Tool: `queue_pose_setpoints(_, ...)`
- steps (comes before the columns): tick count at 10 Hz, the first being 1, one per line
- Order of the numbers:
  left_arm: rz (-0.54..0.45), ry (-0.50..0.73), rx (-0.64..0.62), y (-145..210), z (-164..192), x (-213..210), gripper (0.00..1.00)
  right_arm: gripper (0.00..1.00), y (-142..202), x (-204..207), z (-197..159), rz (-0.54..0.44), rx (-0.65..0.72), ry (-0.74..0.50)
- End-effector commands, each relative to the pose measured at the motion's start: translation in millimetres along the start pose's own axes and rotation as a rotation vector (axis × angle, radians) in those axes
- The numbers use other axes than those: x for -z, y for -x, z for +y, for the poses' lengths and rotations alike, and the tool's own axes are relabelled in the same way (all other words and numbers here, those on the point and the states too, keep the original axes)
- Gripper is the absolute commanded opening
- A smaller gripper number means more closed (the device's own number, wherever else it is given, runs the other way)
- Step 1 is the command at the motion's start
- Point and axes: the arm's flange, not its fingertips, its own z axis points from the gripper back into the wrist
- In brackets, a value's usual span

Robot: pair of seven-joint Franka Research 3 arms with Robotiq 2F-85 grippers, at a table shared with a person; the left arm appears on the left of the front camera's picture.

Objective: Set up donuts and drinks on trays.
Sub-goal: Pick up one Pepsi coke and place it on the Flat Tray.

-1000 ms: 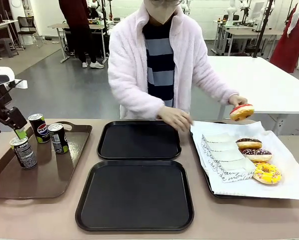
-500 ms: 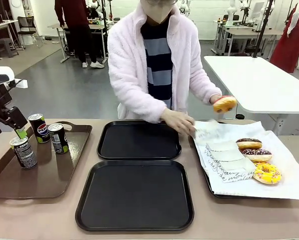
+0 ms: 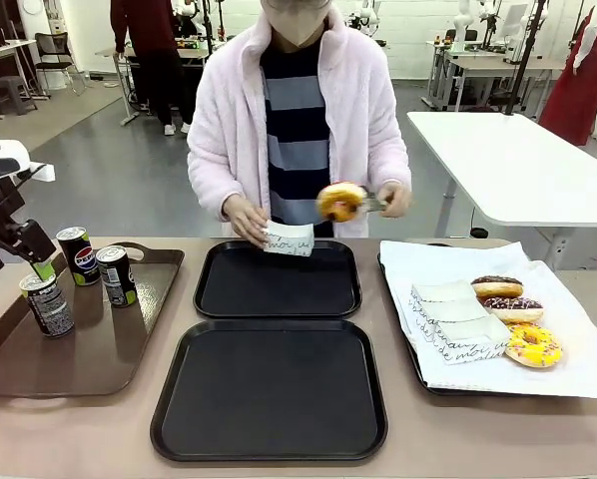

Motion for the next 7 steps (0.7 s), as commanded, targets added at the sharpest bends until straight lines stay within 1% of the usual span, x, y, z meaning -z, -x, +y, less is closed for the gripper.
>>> queue_pose_setpoints(1, -0.044, -0.064, -0.067, -8.1, 8.3, 20.3, 1.0, 1.0, -0.2, 0.3, -1.6, -0.008, -0.004, -0.001)
queue_pose_setpoints(2, -0.054, -0.079, -0.097, -12.6, 11.8, 28.8, 1.0, 1.0, -0.2, 0.3, -1.6, -0.008, -0.004, -0.001)
queue_pose_setpoints(3, -0.04, -0.095, -0.12, -15.5, 11.1, 38.6, 1.0, 1.0, -0.2, 0.3, -1.6, -0.008, -0.004, -0.001)
queue_pose_setpoints(5, -0.019, -0.102, -0.156, -19.9, 1.7, 47.4, 1.0, 1.0, -0.2, 0.3, -1.6, -0.008, -0.004, -0.001)
queue_pose_setpoints(7, 0.018, -0.134, -0.222, -24.5, -6.1, 57.6, 1.0, 1.0, -0.2, 0.3, -1.6, -0.008, -0.004, -0.001)
